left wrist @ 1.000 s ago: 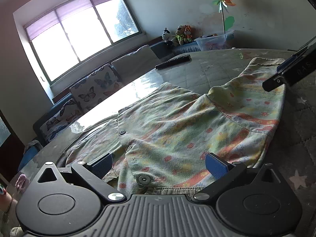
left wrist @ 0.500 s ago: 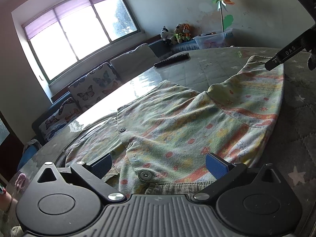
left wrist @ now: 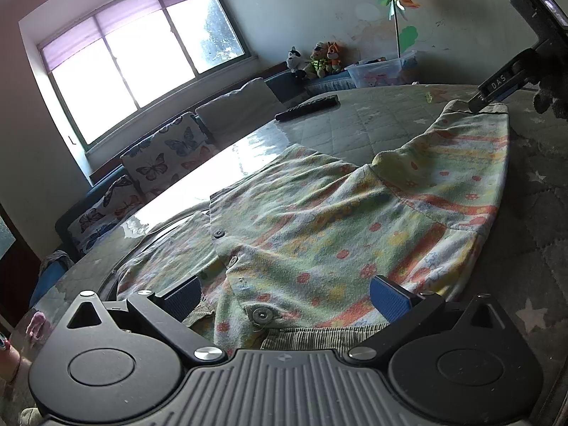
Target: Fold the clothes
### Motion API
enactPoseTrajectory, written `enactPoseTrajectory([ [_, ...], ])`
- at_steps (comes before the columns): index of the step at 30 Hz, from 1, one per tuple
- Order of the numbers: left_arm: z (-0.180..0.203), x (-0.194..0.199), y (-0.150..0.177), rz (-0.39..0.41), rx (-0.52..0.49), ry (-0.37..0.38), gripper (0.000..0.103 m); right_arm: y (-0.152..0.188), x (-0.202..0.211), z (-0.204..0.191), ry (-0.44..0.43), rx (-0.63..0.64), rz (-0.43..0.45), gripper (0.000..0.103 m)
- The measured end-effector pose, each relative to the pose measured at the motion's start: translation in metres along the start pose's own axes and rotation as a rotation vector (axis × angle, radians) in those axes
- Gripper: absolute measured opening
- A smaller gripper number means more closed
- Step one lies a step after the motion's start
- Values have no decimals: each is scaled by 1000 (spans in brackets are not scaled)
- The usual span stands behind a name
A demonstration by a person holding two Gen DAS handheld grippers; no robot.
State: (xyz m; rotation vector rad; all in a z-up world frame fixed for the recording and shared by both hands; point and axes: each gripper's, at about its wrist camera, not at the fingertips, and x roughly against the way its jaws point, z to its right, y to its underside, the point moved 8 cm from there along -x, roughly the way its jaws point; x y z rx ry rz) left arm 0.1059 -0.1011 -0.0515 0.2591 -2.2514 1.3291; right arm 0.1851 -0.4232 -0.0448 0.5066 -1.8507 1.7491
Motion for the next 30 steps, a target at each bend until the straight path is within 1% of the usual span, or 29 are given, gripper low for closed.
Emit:
enactPoseTrajectory([
  [2,-2,1,-2,5,5,1,103,2,7,11,23,-31,5,61],
  [4,-4,3,-5,13,14,-1,103,6,8,19,60,-43,-3,61],
  [5,-6,4,-7,18,19,-2,103,10,9,23,65,-56,-11,61],
  [7,-8,6,-10,26,30,-4,103,16,10,26,50,-85,-25,60],
  [10,-11,7,-14,31,41,-9,103,19,11,24,48,-92,-18,57],
  [13,-12,7,-16,30,44,-17,103,18,11,21,39,-100,-10,49],
  [16,-11,6,-18,26,46,-19,103,16,9,20,29,-108,-6,36],
  [18,-10,5,-20,25,46,-19,103,15,9,20,21,-121,-6,20],
  [19,-9,5,-21,24,45,-21,103,15,9,20,15,-128,-6,16],
  [20,-8,4,-23,23,44,-21,103,15,11,20,8,-136,-5,10],
  [22,-6,3,-28,26,38,-20,103,12,15,19,-2,-145,8,8],
  [27,8,-5,-40,24,0,2,103,-3,34,18,-33,-162,72,7],
  [30,21,-12,-44,18,-23,25,103,-8,37,16,-36,-138,76,7],
])
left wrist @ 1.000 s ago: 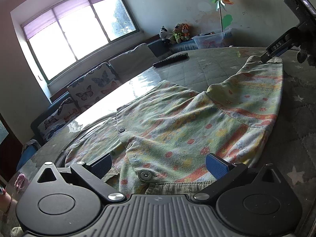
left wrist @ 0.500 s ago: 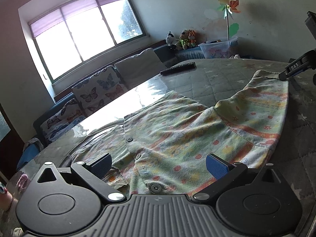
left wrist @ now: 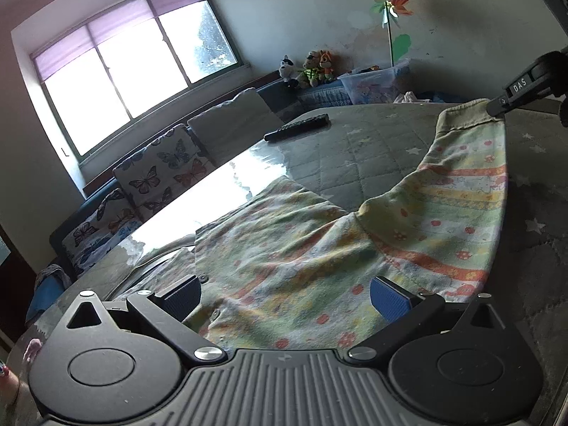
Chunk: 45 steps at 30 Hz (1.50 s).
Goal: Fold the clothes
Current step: 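Lift the hem with the right gripper and fold it over the shirt body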
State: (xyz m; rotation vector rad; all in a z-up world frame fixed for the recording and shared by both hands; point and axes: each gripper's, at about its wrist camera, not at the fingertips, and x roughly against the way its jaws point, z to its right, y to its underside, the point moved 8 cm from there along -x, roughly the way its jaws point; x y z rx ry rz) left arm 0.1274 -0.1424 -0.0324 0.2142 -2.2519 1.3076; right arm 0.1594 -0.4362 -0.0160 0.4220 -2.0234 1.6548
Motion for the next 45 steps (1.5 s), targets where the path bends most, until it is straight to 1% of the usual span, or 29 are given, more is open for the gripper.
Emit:
enactPoseTrajectory([
  [3,12,-6,0,-7,-25,20,103,-8,6,-2,-20,-9,11,7],
  [7,27,-13,4,-18,-58,44,103,-31,27,-16,-83,-2,61,7],
  [11,25,-11,6,-13,-48,41,103,-57,51,-45,-163,33,118,7],
  [13,16,-4,6,2,-25,26,103,-68,63,-64,-215,53,144,7],
  [16,-9,11,8,17,38,-8,103,-80,77,-95,-278,102,177,7],
  [19,-41,27,17,25,103,-67,103,-85,91,-144,-374,173,197,7],
  [22,-73,43,34,16,165,-138,103,-82,96,-191,-457,237,194,7],
  [25,-101,57,53,4,216,-205,103,-71,98,-236,-530,303,176,7],
  [28,-122,68,74,-13,271,-252,103,-51,99,-282,-598,377,142,7],
  [31,-139,77,93,-34,320,-290,103,-25,98,-318,-650,440,93,7],
  [35,-154,84,113,-61,364,-324,103,14,96,-355,-704,517,5,7],
  [37,-160,86,119,-69,379,-336,103,34,94,-366,-732,544,-47,8],
  [40,-167,87,124,-75,396,-352,103,57,95,-369,-771,568,-114,20],
  [41,-169,88,124,-76,400,-357,103,63,97,-367,-779,576,-127,27],
  [43,-171,90,122,-71,404,-363,103,69,100,-360,-775,596,-132,27],
  [45,-173,90,118,-63,406,-368,103,72,98,-344,-738,617,-141,28],
])
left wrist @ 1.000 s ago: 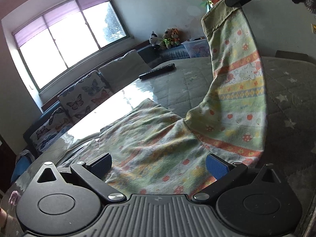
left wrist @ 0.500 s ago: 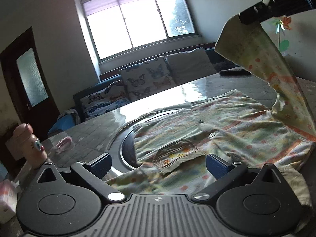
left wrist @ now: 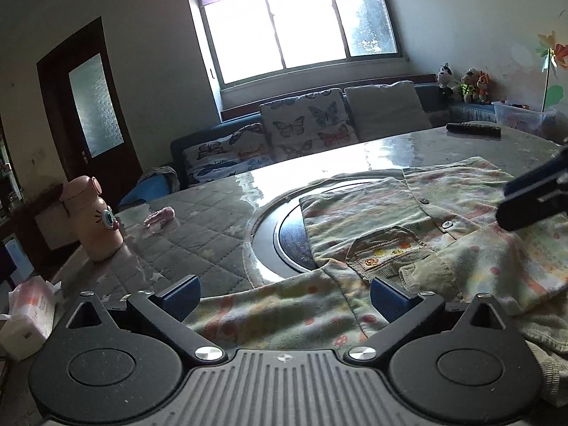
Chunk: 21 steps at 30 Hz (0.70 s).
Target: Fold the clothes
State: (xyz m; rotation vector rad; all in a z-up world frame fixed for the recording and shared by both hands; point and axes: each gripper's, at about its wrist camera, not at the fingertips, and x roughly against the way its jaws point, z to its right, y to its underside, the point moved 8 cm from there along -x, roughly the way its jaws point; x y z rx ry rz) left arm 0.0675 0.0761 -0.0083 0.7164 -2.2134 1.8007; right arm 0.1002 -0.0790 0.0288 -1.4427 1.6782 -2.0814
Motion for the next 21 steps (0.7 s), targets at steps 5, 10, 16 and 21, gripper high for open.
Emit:
enactPoseTrajectory([
  [5,12,-1,-10,17,-12,30,103,38,9,39,95,-60,-74,28],
  [10,40,-9,-14,15,-48,84,103,84,19,86,197,-174,-138,28],
  [16,58,-22,-18,-1,-77,103,103,86,30,112,242,-208,-116,27],
  [21,68,-34,-17,-14,-108,99,103,58,13,124,230,-213,-43,27],
])
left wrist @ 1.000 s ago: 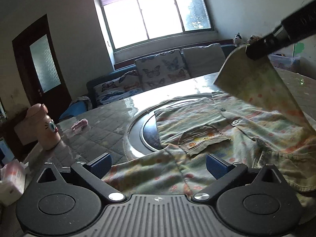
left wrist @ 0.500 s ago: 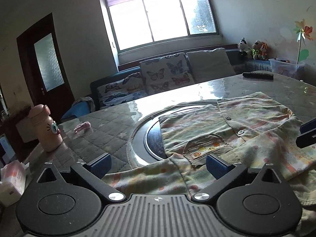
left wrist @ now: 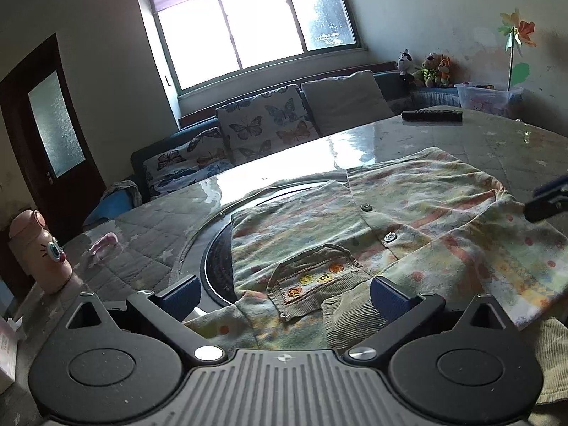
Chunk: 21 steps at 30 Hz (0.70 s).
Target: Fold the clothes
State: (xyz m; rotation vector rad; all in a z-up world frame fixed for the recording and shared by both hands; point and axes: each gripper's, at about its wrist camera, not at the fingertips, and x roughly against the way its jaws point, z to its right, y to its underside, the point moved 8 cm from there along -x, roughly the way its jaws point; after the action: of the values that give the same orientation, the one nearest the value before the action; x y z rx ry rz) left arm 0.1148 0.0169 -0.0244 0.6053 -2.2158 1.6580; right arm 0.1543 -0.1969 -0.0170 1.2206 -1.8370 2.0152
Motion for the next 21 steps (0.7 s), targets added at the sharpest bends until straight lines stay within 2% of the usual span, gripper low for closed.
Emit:
enactPoseTrajectory([
  [3,2,-8,3,-13,-20,-16,103,-9,-22,1,-3,8,5,27],
  [6,0,-16,10,-32,-31,-39,103,-6,-41,10,20,-11,-28,27],
  [12,-9,-14,13,-39,-7,-50,103,-5,-34,5,17,-1,-20,28],
  [17,-9,6,4,14,3,-20,103,-12,-26,-37,-87,73,1,28],
  [21,-8,13,8,18,-10,-9,103,-15,-31,-81,-178,159,3,28],
])
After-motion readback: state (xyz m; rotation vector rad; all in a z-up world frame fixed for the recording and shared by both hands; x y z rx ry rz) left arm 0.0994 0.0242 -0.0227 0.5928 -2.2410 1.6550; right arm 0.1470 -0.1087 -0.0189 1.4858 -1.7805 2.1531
